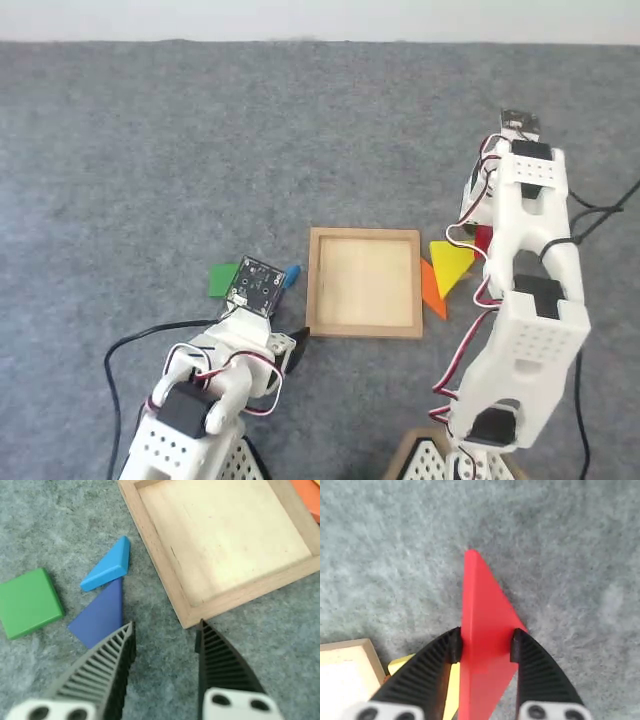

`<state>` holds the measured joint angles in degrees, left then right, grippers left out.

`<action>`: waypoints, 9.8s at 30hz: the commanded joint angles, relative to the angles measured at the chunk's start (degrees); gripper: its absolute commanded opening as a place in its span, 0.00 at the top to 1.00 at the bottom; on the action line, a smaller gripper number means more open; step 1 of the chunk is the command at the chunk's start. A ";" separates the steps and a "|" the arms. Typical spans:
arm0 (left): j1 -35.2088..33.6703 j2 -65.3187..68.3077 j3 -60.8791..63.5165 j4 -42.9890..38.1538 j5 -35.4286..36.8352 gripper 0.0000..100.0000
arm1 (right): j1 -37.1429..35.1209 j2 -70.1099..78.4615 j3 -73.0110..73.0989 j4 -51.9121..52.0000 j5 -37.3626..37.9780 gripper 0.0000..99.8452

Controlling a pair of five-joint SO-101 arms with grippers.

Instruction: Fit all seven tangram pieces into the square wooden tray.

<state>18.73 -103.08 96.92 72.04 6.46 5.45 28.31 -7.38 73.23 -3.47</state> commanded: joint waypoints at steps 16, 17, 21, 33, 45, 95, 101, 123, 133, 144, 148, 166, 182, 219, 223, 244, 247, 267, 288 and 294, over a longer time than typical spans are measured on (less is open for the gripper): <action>0.18 -1.05 -0.48 0.35 -0.18 0.80 | -17.19 -21.05 -2.46 10.68 -1.76 0.99; 0.18 -1.05 -0.48 0.35 -0.18 0.80 | -18.51 -21.41 -2.20 10.68 -1.32 0.99; 0.18 -1.05 -0.48 0.35 -0.18 0.80 | -26.24 -22.99 3.96 8.04 2.99 0.99; 0.18 -1.05 -0.48 0.35 -0.18 0.80 | -36.00 -43.56 35.25 -14.81 21.45 0.99; 0.18 -1.05 -0.48 0.35 -0.18 0.80 | -36.00 -36.70 37.19 -23.16 24.62 0.99; 0.18 -1.05 -0.48 0.35 -0.18 0.80 | -42.33 -39.69 33.85 -5.14 18.02 0.84; 0.18 -1.05 -0.48 0.35 -0.18 0.80 | -45.76 -39.69 32.44 -3.47 18.11 0.84; 0.18 -1.05 -0.48 0.35 -0.18 0.80 | -33.01 -36.53 43.34 -12.79 23.21 0.84; 0.18 -1.05 -0.48 0.35 -0.18 0.80 | -32.92 -25.36 34.99 -13.49 22.77 0.84; 0.18 -1.05 -0.48 0.35 -0.18 0.80 | -33.01 -26.95 31.38 -15.78 21.63 0.84; 0.18 -1.05 -0.48 0.35 -0.18 0.80 | -27.82 -28.97 31.21 -18.15 18.37 0.84; 0.18 -1.05 -0.48 0.35 -0.18 0.80 | -33.63 -17.19 25.49 -17.80 16.44 0.84; 0.18 -1.05 -0.48 0.35 -0.18 0.80 | -41.98 -17.36 24.26 -21.76 16.53 0.84; 0.18 -1.05 -0.48 0.35 -0.18 0.80 | -15.52 -3.65 1.76 -3.56 1.23 0.75; 0.18 -1.05 -0.48 0.35 -0.18 0.80 | -17.19 -2.68 0.88 -1.10 -2.20 0.75; 0.18 -1.05 -0.48 0.35 -0.18 0.80 | -1.45 3.03 -3.43 4.09 3.87 0.76; 0.18 -1.05 -0.48 0.35 -0.18 0.80 | -1.98 1.01 -6.95 7.08 5.63 0.75; 0.18 -1.05 -0.48 0.35 -0.18 0.80 | -8.22 -39.16 37.98 -9.10 27.60 0.74; 0.18 -1.05 -0.48 0.35 -0.18 0.80 | -7.87 -23.96 36.40 -10.42 28.22 0.60; 0.18 -1.05 -0.48 0.35 -0.18 0.80 | -7.78 -21.23 34.81 -11.38 28.04 0.66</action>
<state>18.64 -103.08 96.92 72.04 6.46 -2.11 6.07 29.89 62.77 24.31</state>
